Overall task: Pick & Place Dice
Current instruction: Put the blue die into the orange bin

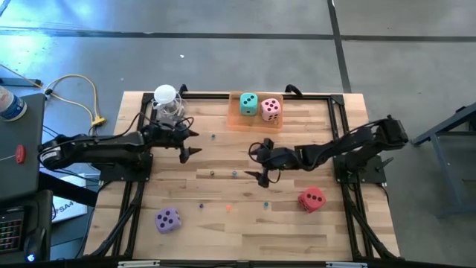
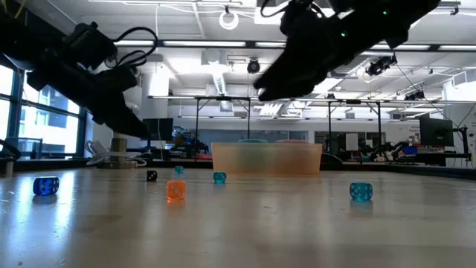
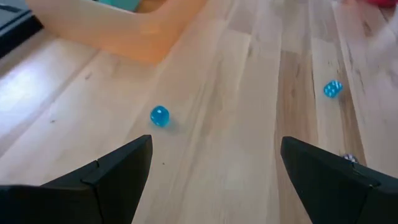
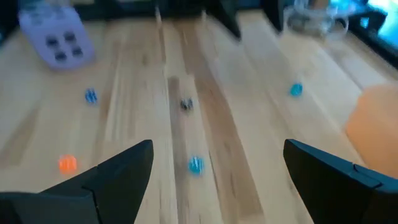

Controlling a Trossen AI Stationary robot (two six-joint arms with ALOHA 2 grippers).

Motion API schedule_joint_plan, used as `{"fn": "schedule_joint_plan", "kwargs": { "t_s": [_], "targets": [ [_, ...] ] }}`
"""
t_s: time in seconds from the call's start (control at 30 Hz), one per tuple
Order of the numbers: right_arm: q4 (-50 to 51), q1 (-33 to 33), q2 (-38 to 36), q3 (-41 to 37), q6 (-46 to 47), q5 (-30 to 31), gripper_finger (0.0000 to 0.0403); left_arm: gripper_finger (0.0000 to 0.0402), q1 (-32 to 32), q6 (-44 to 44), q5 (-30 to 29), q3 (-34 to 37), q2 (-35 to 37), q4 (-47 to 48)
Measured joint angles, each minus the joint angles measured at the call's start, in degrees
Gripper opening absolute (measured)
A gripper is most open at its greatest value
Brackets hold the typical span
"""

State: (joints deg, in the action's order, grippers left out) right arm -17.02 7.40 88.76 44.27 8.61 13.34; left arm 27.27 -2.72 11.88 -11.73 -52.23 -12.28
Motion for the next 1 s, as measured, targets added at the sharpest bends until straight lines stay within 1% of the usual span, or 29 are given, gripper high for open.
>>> {"fn": "schedule_joint_plan", "kwargs": {
  "t_s": [0.1, 0.2, 0.27, 0.37, 0.57, 0.6, 0.8, 0.9, 1.0],
  "targets": [
    [-1.1, -0.3, 1.2, -0.1, -1.4, 1.8, 0.0353, 0.0346, -1.2, -0.5, 0.0, 0.0, -2.5, -2.7],
    [-1.8, -0.4, 2.5, -0.1, -1.4, 1.8, 0.0353, 0.0346, -2.1, 1.0, 0.1, 0.0, -4.9, -4.9],
    [-1.7, -0.6, 2.7, -0.1, -1.1, 1.7, 0.0353, 0.0346, -2.7, -0.3, -0.4, 0.0, -6.3, -6.4],
    [-2.0, -0.8, 2.7, -0.1, -1.2, 1.3, 0.0353, 0.0346, -3.7, -2.1, -5.0, 0.0, -9.1, -8.8],
    [-3.4, -0.9, 2.7, -0.1, -1.5, 1.3, 0.0353, 0.0346, -3.8, 0.7, -14.9, 0.0, -17.5, -13.6],
    [-3.8, -0.9, 2.6, -0.1, -2.0, 1.3, 0.0353, 0.0346, -3.8, 0.9, -15.8, 0.0, -18.9, -15.0],
    [-5.6, -0.8, 2.7, -0.1, -2.8, 1.3, 0.0353, 0.0346, -3.8, -1.0, -16.5, 0.0, -28.4, -26.8],
    [-5.6, -0.8, 2.6, -0.1, -2.8, 1.3, 0.0353, 0.0346, -3.8, -1.8, -18.0, 0.0, -33.1, -31.9],
    [-5.6, -0.8, 2.6, -0.1, -2.8, 1.3, 0.0353, 0.0346, -3.8, -1.8, -18.0, 0.0, -37.3, -36.5]
  ]
}}
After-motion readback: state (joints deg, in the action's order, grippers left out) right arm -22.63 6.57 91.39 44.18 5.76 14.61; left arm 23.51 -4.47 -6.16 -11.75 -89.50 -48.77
